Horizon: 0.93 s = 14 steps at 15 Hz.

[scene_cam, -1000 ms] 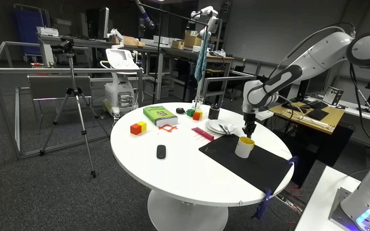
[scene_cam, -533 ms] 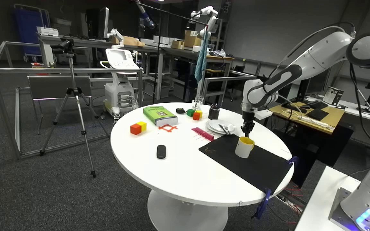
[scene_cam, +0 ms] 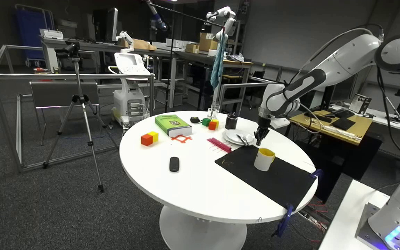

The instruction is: Slide the white mug backward

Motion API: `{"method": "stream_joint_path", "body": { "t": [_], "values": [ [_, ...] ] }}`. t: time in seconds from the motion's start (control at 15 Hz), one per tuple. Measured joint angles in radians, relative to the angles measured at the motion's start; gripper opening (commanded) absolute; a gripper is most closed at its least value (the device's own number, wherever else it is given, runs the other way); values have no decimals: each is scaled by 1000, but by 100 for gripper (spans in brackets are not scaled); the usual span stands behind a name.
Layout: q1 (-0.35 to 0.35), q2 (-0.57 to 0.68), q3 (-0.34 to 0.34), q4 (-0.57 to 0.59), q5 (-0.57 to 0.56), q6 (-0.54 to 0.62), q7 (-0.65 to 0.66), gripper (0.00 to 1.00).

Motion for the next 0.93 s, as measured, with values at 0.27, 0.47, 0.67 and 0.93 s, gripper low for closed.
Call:
{"method": "stream_joint_path", "body": {
  "t": [0.27,0.47,0.67,0.93],
  "values": [
    [-2,0,23,0,61,27,-7,0],
    [-8,0,51,0,118,27,-38,0],
    [-23,0,85,-4,171,26,-92,0],
    [-32,0,107,-6,191,-3,-154,0]
  ]
}}
